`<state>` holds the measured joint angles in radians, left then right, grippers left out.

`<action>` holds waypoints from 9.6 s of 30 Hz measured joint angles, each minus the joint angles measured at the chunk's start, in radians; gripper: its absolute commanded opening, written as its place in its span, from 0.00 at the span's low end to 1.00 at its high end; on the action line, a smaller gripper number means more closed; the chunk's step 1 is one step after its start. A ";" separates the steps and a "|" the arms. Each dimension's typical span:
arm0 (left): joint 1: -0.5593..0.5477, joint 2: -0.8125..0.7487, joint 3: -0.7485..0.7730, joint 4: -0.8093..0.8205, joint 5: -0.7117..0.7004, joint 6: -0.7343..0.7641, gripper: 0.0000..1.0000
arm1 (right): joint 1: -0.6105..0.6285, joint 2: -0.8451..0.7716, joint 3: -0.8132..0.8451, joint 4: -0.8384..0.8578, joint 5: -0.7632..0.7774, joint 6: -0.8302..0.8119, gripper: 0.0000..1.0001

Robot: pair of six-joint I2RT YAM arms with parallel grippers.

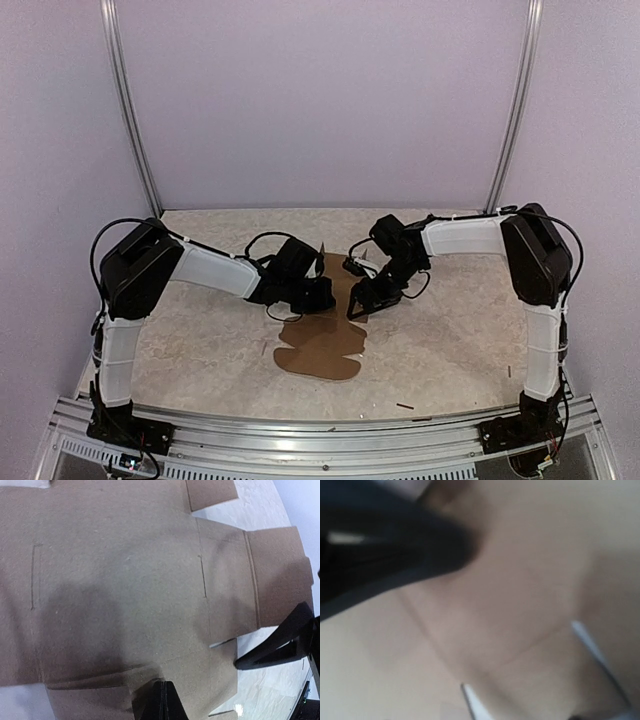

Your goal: Fold the paper box

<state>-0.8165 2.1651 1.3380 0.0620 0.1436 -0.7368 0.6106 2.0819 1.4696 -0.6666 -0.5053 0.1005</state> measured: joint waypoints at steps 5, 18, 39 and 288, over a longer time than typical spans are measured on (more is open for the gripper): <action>0.003 0.002 0.000 0.008 0.000 -0.002 0.00 | 0.023 0.002 0.029 -0.010 -0.040 -0.005 0.72; 0.003 0.002 -0.019 0.047 0.005 0.017 0.00 | -0.008 -0.013 0.243 -0.110 -0.049 -0.192 0.74; -0.025 -0.266 -0.049 0.028 -0.066 0.307 0.15 | -0.162 -0.004 0.133 -0.150 0.217 -0.215 0.74; 0.201 -0.417 -0.610 0.280 0.212 -0.056 0.01 | -0.090 0.128 0.077 0.040 -0.234 -0.212 0.43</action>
<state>-0.6151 1.7481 0.7280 0.3424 0.3553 -0.7929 0.5201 2.2101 1.5467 -0.6266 -0.7395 -0.1120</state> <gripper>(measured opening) 0.015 0.439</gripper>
